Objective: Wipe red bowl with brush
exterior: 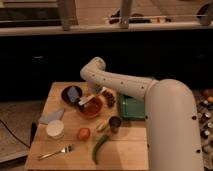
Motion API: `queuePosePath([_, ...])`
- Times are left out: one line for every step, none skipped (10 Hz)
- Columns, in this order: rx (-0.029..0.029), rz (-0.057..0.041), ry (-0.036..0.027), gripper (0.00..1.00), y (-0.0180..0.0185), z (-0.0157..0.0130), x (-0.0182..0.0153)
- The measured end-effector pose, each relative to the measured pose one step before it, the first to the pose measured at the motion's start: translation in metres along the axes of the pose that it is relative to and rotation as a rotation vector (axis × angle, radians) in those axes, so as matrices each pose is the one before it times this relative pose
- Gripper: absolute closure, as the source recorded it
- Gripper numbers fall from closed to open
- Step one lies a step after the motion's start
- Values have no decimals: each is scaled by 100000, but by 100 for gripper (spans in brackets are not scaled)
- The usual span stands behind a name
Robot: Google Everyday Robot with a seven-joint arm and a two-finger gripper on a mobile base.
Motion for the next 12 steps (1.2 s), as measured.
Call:
queuePosePath([-703, -1967, -213, 99, 327, 231, -729])
queuePosePath([-1091, -1585, -174, 99, 716, 228, -487])
queuePosePath([-1129, -437, -480, 99, 880, 284, -91])
queuePosePath([-991, 507, -323, 99, 1041, 206, 508])
queuePosePath([-1017, 1394, -552, 99, 1104, 149, 794])
queuePosePath([-683, 1557, -359, 99, 906, 65, 842])
queuePosePath([-982, 3351, 111, 99, 1604, 122, 1947])
queuePosePath([-578, 2044, -59, 99, 779, 64, 1046])
queuePosePath([-506, 1956, 417, 99, 627, 73, 1066])
queuePosePath([-1129, 1808, 546, 99, 125, 135, 761])
queuePosePath([-607, 812, 873, 99, -219, 103, 392])
queuePosePath([136, 221, 1204, 99, -902, -56, 269])
